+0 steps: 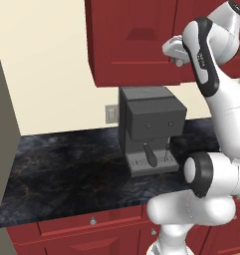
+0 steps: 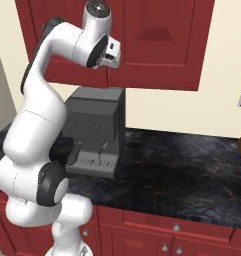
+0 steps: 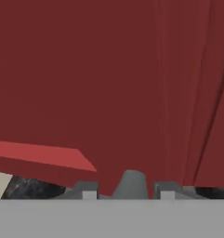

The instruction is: Open the cabinet, pick the kettle from the cabinet, and place it in the sink.

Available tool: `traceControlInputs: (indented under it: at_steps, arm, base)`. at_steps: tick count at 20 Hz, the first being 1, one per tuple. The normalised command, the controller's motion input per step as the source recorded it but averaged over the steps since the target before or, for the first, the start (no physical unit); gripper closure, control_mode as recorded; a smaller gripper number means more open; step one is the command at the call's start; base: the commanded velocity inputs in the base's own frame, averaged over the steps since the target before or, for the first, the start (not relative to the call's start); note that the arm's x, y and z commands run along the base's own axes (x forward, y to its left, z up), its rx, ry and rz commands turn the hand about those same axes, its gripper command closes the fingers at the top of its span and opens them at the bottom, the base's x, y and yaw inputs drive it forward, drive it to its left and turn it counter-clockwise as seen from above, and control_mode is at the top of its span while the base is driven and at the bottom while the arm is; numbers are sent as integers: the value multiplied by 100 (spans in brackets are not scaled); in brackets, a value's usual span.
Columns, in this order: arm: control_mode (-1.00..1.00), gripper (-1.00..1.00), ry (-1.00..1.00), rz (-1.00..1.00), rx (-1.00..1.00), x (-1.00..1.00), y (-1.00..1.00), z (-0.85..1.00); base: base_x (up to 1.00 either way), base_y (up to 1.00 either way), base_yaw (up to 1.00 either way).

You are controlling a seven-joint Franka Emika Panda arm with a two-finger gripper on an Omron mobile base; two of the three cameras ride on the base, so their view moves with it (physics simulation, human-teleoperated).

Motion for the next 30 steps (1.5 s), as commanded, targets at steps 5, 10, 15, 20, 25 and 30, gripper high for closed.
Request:
traceControlInputs:
  at_steps: [5, 10, 15, 20, 25, 30]
  arm:
    - [-100, 100, -4, -2, 0, -31, 52, -41]
    - [-100, 100, 0, -4, 6, -28, 54, -16]
    - [-100, 100, 0, -4, 8, -36, 52, -12]
    - [-100, 100, 0, -3, 9, -38, 50, -15]
    - [-100, 100, 0, -3, 5, -39, 56, -17]
    - [-100, 100, 0, -4, 0, -35, 59, -21]
  base:
    - [0, 0, 0]
    - [0, 0, 0]
    - [0, 0, 0]
    - [0, 0, 0]
    - [0, 0, 0]
    - [0, 0, 0]
